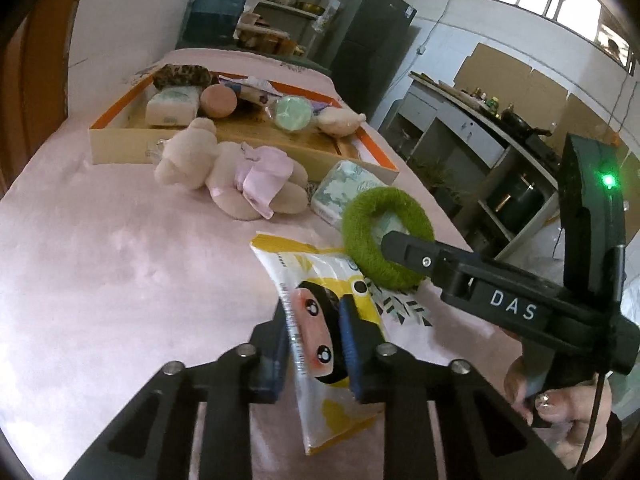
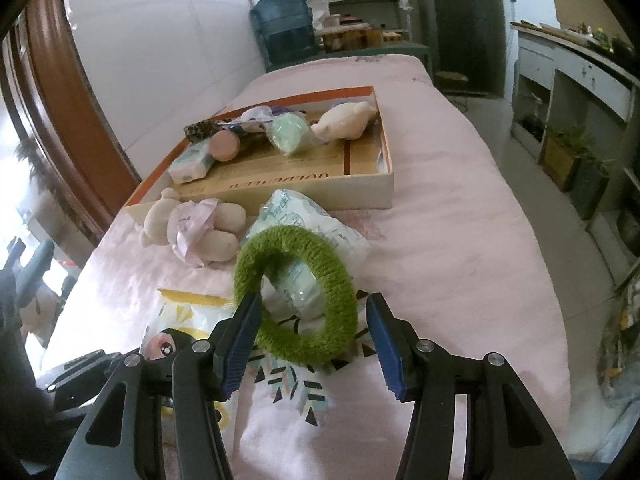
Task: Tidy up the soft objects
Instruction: 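Grasp the cartoon wipes pack with left tool while right tool grasps green fuzzy ring, then carry the wipes pack and green ring over the box lid with both tools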
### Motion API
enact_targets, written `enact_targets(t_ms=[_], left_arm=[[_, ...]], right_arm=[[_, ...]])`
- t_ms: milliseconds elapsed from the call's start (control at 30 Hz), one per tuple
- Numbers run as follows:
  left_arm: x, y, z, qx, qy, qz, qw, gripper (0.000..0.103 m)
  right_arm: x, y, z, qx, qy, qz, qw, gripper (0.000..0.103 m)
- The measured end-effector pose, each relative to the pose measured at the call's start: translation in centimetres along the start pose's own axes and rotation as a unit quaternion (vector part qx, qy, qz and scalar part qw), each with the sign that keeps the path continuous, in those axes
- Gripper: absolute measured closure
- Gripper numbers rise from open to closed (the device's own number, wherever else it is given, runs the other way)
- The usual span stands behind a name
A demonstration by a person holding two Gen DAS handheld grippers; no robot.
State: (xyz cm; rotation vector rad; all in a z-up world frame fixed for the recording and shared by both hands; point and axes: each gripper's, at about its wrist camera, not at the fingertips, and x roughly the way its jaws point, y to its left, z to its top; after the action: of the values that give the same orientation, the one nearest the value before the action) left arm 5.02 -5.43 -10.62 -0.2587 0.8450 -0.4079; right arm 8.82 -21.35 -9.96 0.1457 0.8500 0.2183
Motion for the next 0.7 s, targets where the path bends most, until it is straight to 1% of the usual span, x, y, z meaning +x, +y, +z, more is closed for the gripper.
enact_targets(t_ms=[33, 67, 133, 233, 700], left_arm=[[0.0, 0.1, 0.1, -0.003, -0.001, -0.003, 1.0, 0.084], [-0.1, 0.1, 0.1, -0.004, -0.002, -0.005, 1.0, 0.085], [-0.2, 0.0, 0.2, -0.002, -0.005, -0.005, 1.0, 0.086], [-0.5, -0.2, 0.2, 0.004, -0.012, -0.006, 0.9999, 0.087], [-2.8, -0.5, 1.1, 0.026, -0.05, 0.003, 0.9984, 0.091]], right_arm=[[0.0, 0.0, 0.0, 0.001, 0.001, 0.0, 1.0, 0.068], [0.0, 0.0, 0.0, 0.001, 0.001, 0.0, 1.0, 0.079], [0.0, 0.1, -0.1, 0.0, 0.005, -0.005, 1.0, 0.087], [-0.3, 0.1, -0.3, -0.004, 0.002, -0.009, 1.0, 0.089], [-2.8, 1.6, 0.4, -0.028, -0.031, -0.005, 0.999, 0.091]])
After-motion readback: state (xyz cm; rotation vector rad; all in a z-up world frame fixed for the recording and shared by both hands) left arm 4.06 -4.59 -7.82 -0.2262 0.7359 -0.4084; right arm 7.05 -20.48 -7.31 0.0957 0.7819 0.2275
